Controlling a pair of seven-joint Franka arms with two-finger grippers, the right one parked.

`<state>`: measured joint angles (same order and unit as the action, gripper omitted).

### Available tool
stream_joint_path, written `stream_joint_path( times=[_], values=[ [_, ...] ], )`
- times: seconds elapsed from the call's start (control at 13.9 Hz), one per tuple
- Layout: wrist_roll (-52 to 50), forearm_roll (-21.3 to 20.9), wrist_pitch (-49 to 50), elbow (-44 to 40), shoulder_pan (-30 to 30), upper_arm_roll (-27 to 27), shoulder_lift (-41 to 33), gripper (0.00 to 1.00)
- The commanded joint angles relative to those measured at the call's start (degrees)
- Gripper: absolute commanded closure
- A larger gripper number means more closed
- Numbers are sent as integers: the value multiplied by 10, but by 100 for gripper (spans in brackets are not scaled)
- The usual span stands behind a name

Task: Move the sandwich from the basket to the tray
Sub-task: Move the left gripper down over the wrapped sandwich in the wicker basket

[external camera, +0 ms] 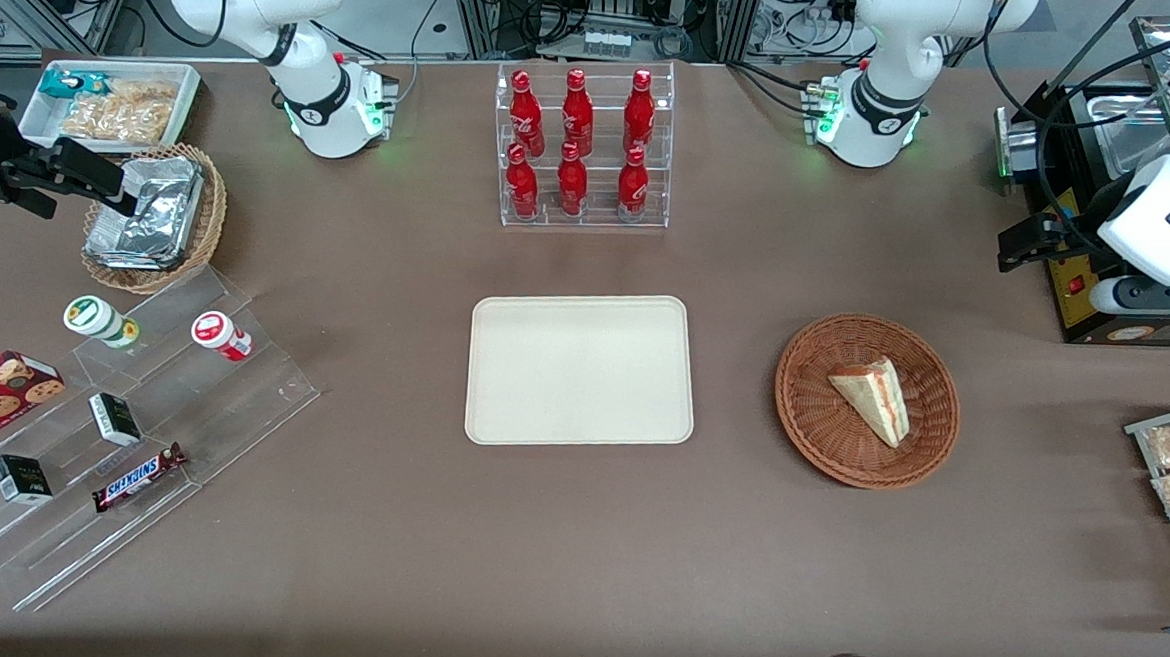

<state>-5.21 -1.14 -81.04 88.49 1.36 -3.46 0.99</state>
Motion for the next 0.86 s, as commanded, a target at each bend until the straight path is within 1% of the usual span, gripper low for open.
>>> stream_joint_path(
  times=[0.0,0.22,0.43,0.65,0.79],
  values=[
    [12,-9,6,-2,2,-1,-2,0],
    [12,-10,8,6,2,-2,5,0],
    [11,-11,0,54,2,-2,6,0],
    [11,-12,-93,139,-1,-1,-4,0],
    [10,-13,-137,178,-2,-1,-5,0]
  ],
)
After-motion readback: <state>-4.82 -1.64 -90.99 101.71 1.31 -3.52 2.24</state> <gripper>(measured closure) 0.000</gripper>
